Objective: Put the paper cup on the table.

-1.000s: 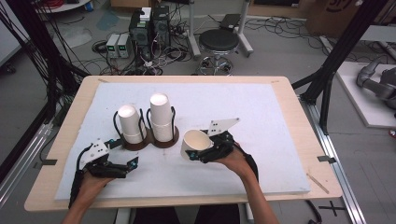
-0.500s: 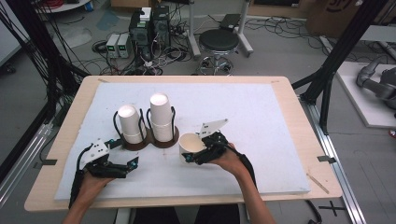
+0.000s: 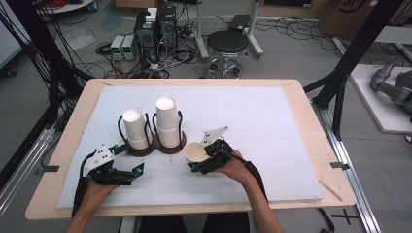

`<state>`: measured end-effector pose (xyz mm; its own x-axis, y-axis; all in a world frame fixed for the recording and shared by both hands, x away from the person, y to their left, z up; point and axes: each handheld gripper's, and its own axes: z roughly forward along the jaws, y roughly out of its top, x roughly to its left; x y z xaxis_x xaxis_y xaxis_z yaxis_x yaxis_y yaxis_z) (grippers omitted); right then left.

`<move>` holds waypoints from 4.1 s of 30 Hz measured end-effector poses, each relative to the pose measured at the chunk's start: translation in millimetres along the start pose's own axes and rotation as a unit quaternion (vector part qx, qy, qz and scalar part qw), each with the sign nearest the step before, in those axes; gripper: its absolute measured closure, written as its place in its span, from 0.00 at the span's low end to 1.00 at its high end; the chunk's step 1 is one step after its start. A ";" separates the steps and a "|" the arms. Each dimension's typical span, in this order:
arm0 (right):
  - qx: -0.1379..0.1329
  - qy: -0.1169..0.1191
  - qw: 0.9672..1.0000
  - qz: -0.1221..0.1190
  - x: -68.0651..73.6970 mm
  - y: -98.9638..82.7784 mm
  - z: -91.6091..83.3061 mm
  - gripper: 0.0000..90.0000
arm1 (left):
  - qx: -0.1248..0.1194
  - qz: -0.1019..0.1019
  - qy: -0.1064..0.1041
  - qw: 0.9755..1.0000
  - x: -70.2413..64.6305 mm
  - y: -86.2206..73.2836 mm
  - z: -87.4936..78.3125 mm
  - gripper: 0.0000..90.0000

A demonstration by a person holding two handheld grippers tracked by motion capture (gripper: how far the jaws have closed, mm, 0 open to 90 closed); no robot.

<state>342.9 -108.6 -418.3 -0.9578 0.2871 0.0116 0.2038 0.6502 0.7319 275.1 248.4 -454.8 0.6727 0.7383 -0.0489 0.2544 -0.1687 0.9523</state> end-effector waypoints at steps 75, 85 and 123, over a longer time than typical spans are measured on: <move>-0.113 -0.130 0.974 0.146 -25.2 -105.3 -81.8 0.16 | -0.010 -0.005 0.012 1.000 -0.5 -0.9 -2.6 0.02; -0.143 -0.154 0.962 0.174 -29.0 -122.9 -93.0 0.16 | -0.010 -0.010 0.013 1.000 0.4 -0.9 -2.4 0.02; -0.148 -0.170 0.958 0.180 -25.8 -133.6 -95.4 0.16 | -0.017 -0.019 0.012 1.000 2.0 -2.1 -4.3 0.02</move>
<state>321.1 -270.0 -451.3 -0.7051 0.7000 0.1131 0.3932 0.2533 0.8839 273.0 253.1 -455.6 0.6454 0.7598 -0.0784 0.2551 -0.1178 0.9597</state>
